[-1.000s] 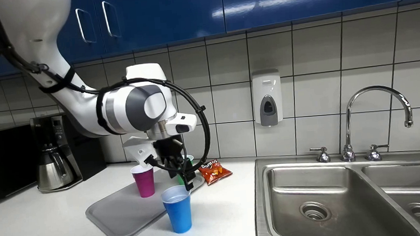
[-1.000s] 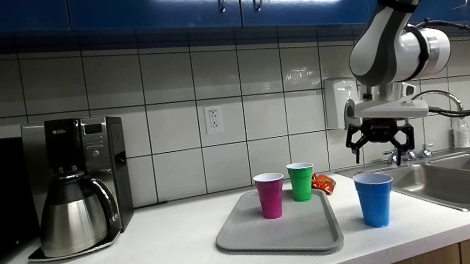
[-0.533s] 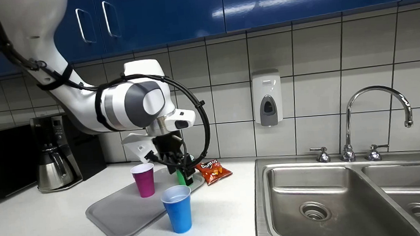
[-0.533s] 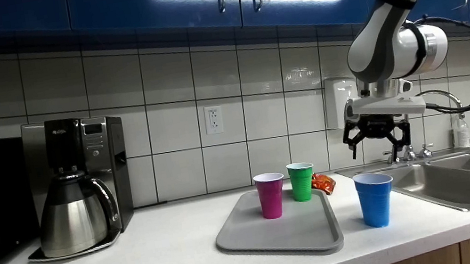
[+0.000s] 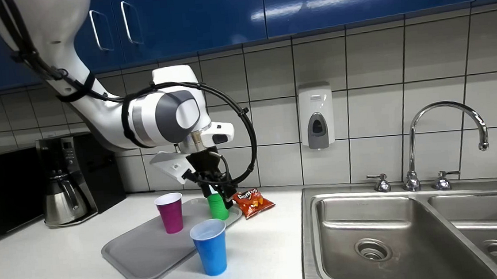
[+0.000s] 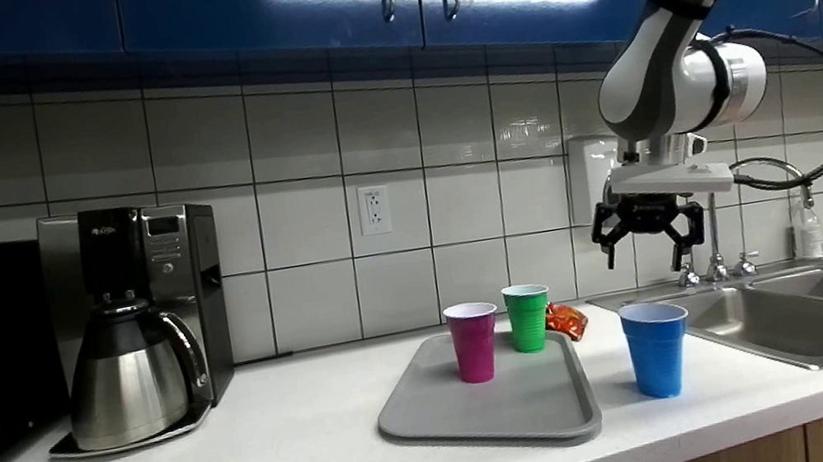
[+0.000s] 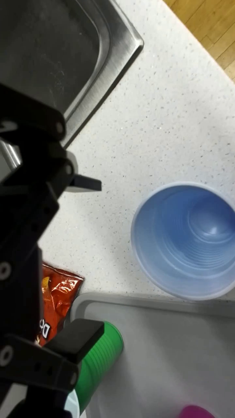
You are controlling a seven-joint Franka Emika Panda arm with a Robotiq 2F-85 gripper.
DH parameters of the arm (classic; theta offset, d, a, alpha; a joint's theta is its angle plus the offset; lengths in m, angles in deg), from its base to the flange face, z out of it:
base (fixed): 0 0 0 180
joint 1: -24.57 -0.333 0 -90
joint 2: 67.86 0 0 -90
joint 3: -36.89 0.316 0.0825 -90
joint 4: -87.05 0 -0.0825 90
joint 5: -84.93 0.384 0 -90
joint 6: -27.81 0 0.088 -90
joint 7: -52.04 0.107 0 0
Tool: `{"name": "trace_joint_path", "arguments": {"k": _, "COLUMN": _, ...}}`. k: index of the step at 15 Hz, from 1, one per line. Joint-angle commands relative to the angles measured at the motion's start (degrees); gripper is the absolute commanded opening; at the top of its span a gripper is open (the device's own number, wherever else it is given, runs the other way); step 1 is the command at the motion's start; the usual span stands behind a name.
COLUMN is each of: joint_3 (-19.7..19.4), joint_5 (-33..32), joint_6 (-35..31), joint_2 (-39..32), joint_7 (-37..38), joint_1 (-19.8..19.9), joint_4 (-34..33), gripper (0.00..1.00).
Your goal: Take the three cups off of the tray
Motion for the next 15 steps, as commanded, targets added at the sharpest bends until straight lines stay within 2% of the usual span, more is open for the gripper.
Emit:
{"name": "trace_joint_path", "arguments": {"k": 1, "joint_3": 0.2, "joint_5": 1.3, "joint_6": 0.1, "joint_2": -4.2, "joint_7": -3.5, "joint_1": 0.4, "joint_4": -4.3, "gripper": 1.00}}
{"name": "trace_joint_path", "arguments": {"k": 15, "joint_3": -0.1, "joint_5": 1.6, "joint_6": 0.1, "joint_2": -18.7, "joint_7": -2.3, "joint_1": -3.4, "joint_4": -18.9, "gripper": 1.00}}
